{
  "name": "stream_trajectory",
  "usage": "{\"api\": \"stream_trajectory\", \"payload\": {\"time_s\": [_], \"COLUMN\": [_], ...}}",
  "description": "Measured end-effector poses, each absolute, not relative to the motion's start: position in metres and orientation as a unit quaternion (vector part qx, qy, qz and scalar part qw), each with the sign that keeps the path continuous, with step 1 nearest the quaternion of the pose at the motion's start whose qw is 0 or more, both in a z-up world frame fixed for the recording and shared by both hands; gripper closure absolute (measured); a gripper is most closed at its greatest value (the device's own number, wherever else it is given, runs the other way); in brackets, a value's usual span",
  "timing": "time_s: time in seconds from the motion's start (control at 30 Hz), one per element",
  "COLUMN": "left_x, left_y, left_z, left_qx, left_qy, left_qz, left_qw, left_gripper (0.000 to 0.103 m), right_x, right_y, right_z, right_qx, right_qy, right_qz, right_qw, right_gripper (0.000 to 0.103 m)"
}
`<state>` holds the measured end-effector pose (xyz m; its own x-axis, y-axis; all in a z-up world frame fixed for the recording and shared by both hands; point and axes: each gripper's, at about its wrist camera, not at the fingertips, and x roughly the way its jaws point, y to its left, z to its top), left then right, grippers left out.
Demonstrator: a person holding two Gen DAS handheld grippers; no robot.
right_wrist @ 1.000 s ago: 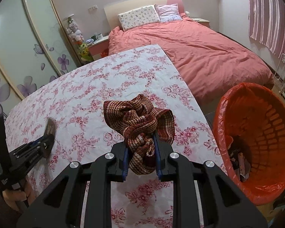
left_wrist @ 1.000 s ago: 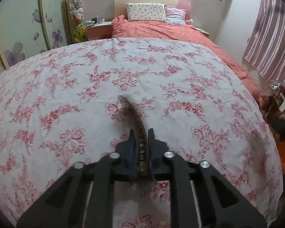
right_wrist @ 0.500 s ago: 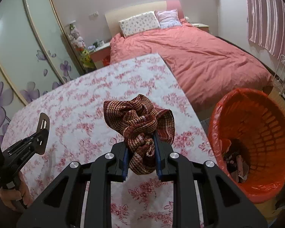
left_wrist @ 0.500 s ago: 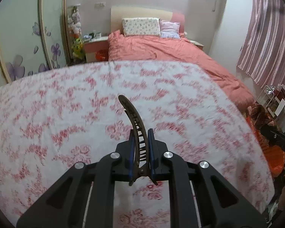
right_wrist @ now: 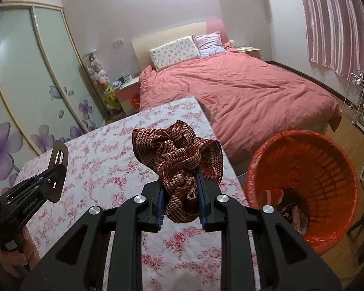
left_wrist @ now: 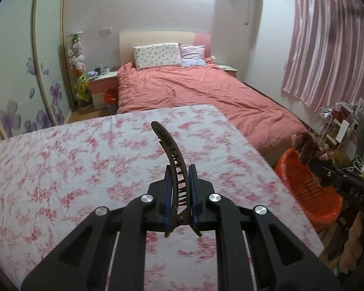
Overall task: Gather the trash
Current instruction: 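Carry clip and cloth over the orange basket and open both tools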
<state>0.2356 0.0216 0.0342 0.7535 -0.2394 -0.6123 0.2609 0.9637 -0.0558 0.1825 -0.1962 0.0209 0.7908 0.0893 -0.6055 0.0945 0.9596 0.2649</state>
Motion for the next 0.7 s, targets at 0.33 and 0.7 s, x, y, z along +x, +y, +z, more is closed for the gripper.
{"api": "stream_trajectory", "payload": {"time_s": [0.33, 0.7], "left_x": [0.220, 0.209], "left_y": [-0.028, -0.092], "left_z": [0.053, 0.056], "left_qx": [0.023, 0.043], "left_qy": [0.310, 0.305], "left_qz": [-0.182, -0.237], "left_qw": [0.933, 0.922], "left_gripper": [0.089, 0.089], "right_x": [0.161, 0.152], "right_y": [-0.233, -0.269], "right_z": [0.031, 0.026], "right_qx": [0.158, 0.170], "right_qy": [0.291, 0.274], "right_qz": [-0.041, -0.098], "right_qw": [0.943, 0.942], "right_gripper": [0.081, 0.081]}}
